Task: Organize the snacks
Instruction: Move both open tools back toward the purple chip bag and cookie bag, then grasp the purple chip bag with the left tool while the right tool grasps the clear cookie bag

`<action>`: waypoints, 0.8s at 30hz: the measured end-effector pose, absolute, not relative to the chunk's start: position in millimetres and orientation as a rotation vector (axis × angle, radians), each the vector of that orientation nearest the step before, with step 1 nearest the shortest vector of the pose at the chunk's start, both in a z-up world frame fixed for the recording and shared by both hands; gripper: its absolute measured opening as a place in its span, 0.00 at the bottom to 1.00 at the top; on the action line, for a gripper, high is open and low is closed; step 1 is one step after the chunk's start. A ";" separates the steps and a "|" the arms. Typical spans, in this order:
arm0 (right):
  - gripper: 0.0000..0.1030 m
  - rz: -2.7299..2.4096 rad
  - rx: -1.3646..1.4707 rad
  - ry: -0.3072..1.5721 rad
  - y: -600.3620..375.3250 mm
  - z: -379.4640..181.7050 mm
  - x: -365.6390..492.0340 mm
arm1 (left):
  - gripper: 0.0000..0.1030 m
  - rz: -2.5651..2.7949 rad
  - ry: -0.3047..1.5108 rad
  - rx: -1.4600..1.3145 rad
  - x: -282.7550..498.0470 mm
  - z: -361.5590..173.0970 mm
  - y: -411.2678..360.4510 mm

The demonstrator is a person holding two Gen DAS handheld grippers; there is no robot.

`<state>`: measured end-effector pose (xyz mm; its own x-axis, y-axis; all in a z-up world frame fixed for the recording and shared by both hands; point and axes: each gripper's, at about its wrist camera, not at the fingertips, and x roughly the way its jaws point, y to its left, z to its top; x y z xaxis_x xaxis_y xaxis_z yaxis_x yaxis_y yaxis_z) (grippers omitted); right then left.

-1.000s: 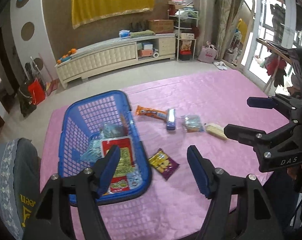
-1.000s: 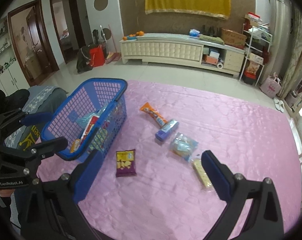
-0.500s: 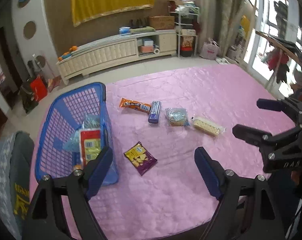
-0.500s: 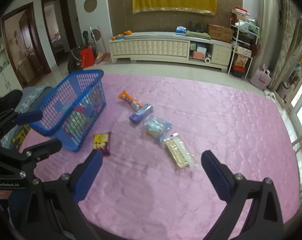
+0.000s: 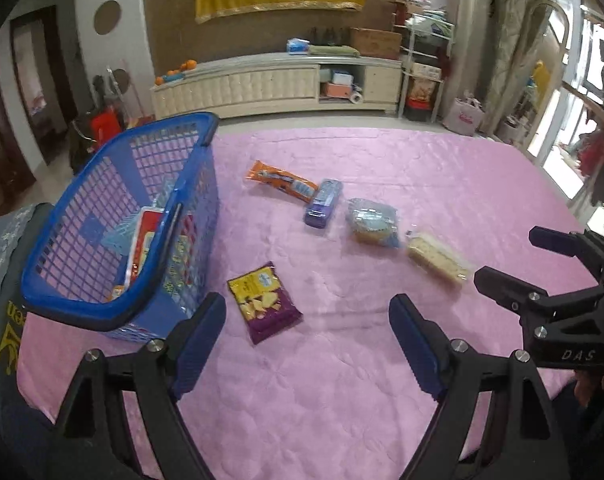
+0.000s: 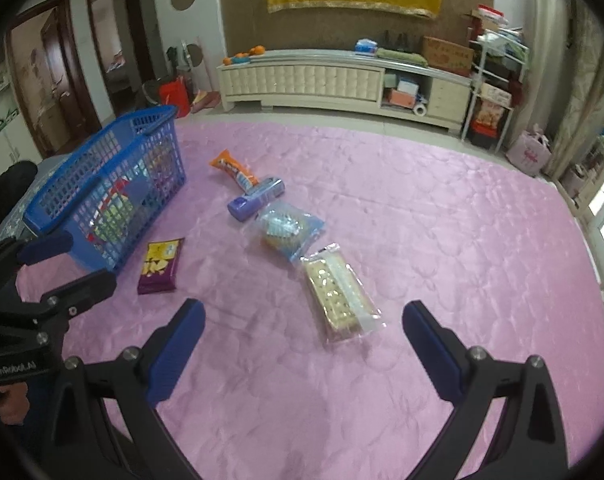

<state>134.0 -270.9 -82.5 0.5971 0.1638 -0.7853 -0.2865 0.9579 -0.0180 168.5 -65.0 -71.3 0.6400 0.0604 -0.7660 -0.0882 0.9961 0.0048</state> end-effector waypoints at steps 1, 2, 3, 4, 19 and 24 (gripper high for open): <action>0.98 0.274 -0.165 0.889 -268.5 -85.9 138.6 | 0.80 0.099 0.876 -0.033 170.5 -77.4 -63.5; 0.98 0.279 -0.188 0.885 -265.9 -89.6 143.2 | 0.80 0.111 0.886 -0.035 173.2 -83.6 -61.7; 0.98 0.280 -0.200 0.886 -264.4 -94.9 149.1 | 0.80 0.124 0.887 -0.039 174.6 -87.1 -59.8; 0.98 0.290 -0.196 0.892 -264.5 -98.9 153.5 | 0.80 0.134 0.889 -0.043 176.1 -90.3 -58.2; 0.98 0.344 -0.265 0.930 -249.7 -134.4 196.9 | 0.80 0.255 1.001 -0.084 219.6 -141.3 -42.5; 0.98 0.344 -0.276 0.944 -251.1 -141.7 202.9 | 0.80 0.304 1.046 -0.123 233.8 -157.8 -30.8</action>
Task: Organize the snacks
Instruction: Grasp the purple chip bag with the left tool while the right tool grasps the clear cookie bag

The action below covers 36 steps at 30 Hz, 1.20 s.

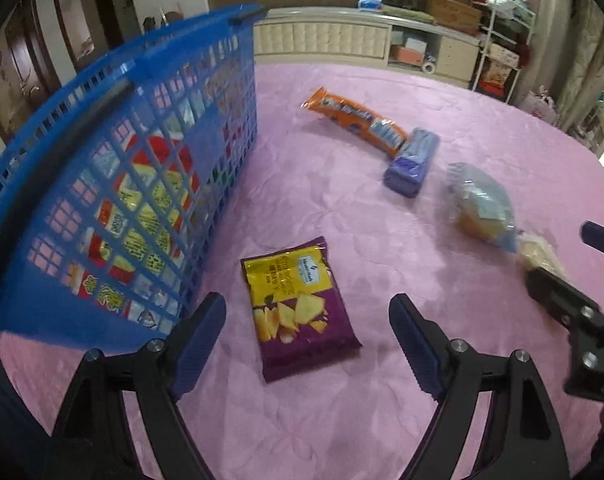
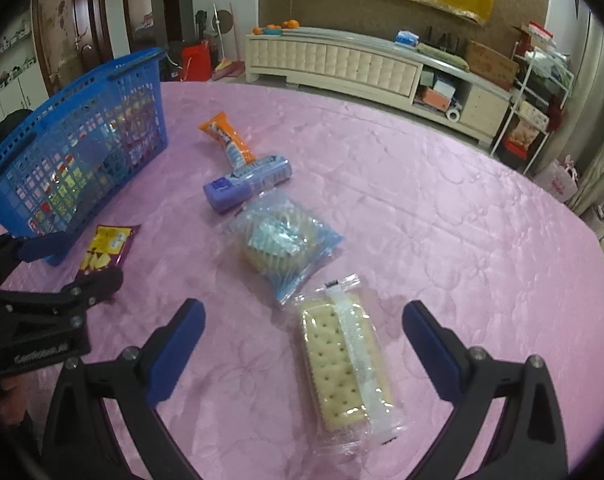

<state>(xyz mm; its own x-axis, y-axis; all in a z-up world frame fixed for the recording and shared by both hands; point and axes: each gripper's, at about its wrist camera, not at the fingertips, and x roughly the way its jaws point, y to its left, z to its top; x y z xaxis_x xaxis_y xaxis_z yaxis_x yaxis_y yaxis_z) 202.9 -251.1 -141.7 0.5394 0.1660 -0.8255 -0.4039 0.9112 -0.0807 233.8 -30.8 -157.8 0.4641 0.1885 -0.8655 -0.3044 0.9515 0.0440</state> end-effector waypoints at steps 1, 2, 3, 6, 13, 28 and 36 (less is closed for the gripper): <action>0.98 0.346 -0.275 0.944 -251.1 -142.0 203.5 | 0.80 0.309 1.055 -0.128 235.5 -161.1 -30.2; 0.98 0.345 -0.275 0.942 -251.1 -141.6 203.8 | 0.80 0.310 1.071 -0.134 237.7 -165.9 -29.7; 0.98 0.346 -0.274 0.940 -251.3 -140.8 203.8 | 0.80 0.312 1.085 -0.135 239.7 -169.8 -29.4; 0.98 0.352 -0.258 0.942 -253.2 -139.5 205.0 | 0.80 0.304 1.079 -0.181 242.3 -172.9 -25.8; 0.98 0.336 -0.233 0.968 -261.3 -145.3 213.0 | 0.63 0.285 1.070 -0.182 255.6 -172.4 -28.1; 0.98 0.386 -0.211 0.963 -267.0 -137.8 220.8 | 0.44 0.206 1.047 -0.177 253.2 -150.0 -30.7; 0.97 0.448 -0.273 0.956 -251.5 -138.3 235.9 | 0.44 0.139 0.996 -0.155 251.9 -128.0 -32.9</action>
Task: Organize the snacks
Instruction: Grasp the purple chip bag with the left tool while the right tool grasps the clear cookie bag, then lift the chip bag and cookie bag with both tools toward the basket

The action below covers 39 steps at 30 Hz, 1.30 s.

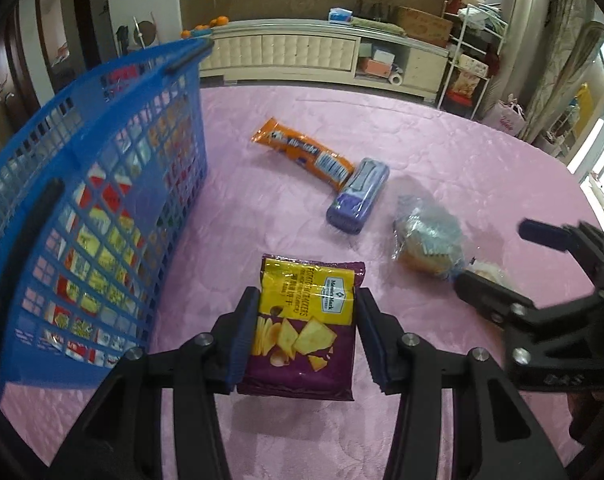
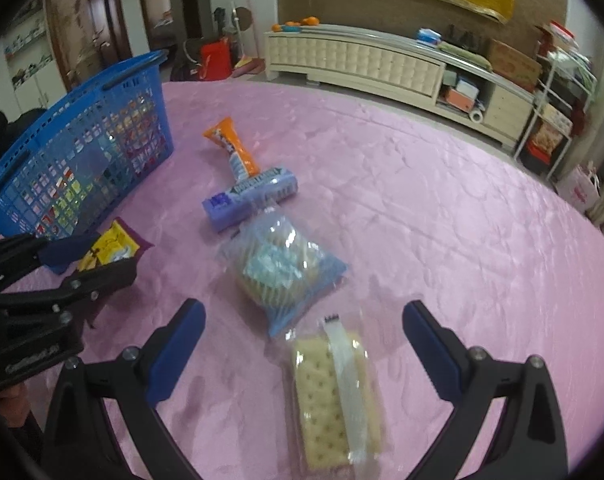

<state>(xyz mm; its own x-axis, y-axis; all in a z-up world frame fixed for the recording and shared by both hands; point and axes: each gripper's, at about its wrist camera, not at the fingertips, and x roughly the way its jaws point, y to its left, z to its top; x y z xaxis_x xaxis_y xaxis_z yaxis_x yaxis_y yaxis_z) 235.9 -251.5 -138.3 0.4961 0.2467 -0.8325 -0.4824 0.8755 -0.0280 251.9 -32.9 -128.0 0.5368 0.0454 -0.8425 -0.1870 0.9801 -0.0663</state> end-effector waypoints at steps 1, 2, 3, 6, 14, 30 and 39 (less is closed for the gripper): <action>0.97 0.460 -0.279 0.950 -249.0 -137.6 237.5 | 0.44 0.134 0.995 -0.157 252.7 -127.1 -31.7; 0.97 0.483 -0.287 0.944 -245.1 -137.4 239.9 | 0.44 0.131 0.995 -0.158 253.1 -126.5 -30.5; 0.97 0.499 -0.304 0.936 -241.1 -137.4 241.7 | 0.44 0.125 0.996 -0.158 253.1 -126.1 -30.9; 0.97 0.516 -0.359 0.921 -231.3 -140.0 246.6 | 0.44 0.118 0.991 -0.149 256.1 -126.3 -32.1; 0.84 0.571 -0.361 0.974 -228.7 -160.7 260.1 | 0.44 0.107 0.980 -0.152 250.4 -127.9 -27.8; 0.63 0.556 -0.304 0.939 -235.2 -139.3 253.3 | 0.44 0.075 0.966 -0.157 242.7 -114.1 -30.9; 0.63 0.495 -0.272 0.877 -238.4 -100.1 224.2 | 0.44 0.061 0.889 -0.151 224.2 -73.4 -36.1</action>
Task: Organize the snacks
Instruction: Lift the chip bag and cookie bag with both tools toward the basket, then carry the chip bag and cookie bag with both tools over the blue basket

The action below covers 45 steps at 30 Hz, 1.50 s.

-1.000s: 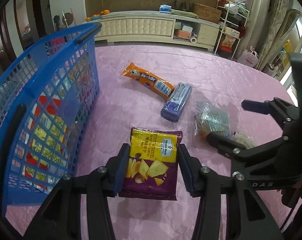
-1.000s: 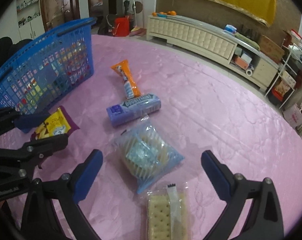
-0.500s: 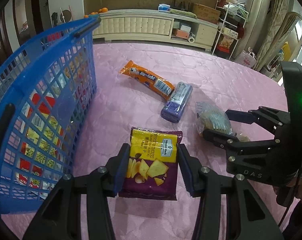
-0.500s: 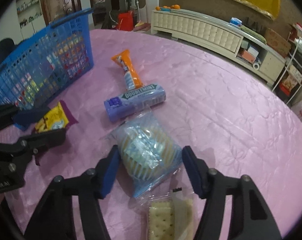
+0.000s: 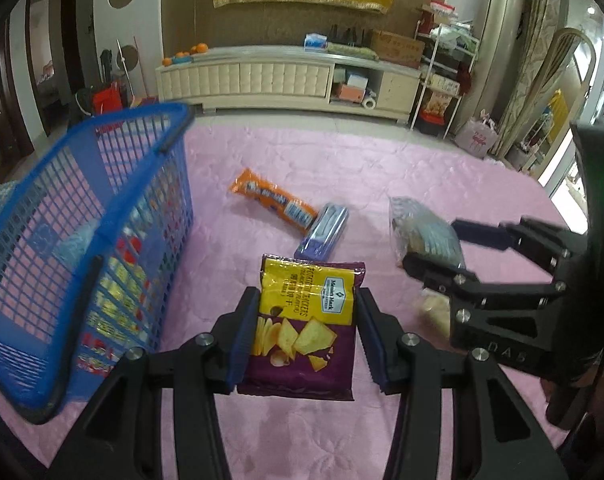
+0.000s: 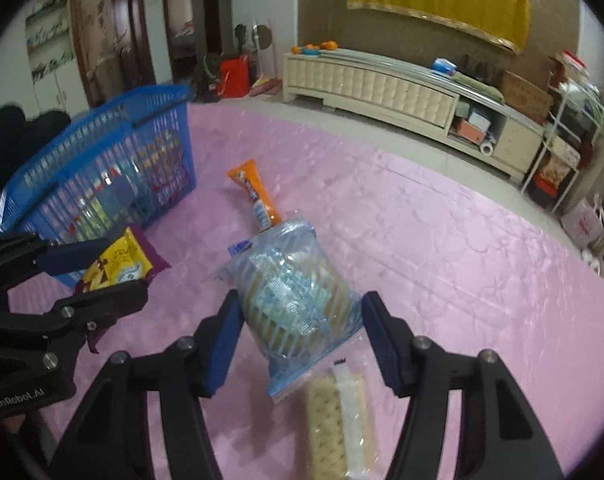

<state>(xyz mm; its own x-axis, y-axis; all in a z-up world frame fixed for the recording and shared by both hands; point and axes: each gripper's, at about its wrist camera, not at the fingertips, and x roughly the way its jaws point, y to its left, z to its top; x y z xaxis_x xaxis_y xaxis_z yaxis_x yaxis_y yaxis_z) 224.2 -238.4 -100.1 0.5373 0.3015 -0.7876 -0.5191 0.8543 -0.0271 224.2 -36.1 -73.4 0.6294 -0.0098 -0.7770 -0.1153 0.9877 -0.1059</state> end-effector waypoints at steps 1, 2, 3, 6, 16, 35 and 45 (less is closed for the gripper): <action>0.63 0.492 -0.269 0.876 -239.7 -98.4 224.0 | 0.44 0.060 0.880 -0.148 221.8 -69.0 -36.1; 0.63 0.485 -0.276 0.872 -240.8 -94.5 223.3 | 0.44 0.058 0.869 -0.143 218.9 -62.4 -36.0; 0.63 0.478 -0.280 0.869 -239.7 -91.0 220.3 | 0.44 0.056 0.863 -0.142 216.2 -59.3 -34.8; 0.63 0.468 -0.260 0.856 -235.2 -70.3 208.5 | 0.44 0.050 0.831 -0.135 205.8 -42.5 -31.6; 0.63 0.479 -0.212 0.802 -209.1 -10.2 181.2 | 0.44 0.061 0.771 -0.160 173.0 -2.9 7.0; 0.63 0.581 -0.227 0.804 -98.7 13.9 168.3 | 0.44 0.149 0.687 -0.230 114.6 41.2 130.4; 0.63 0.656 -0.290 0.841 -27.5 -3.9 166.4 | 0.44 0.211 0.679 -0.231 96.9 41.9 181.5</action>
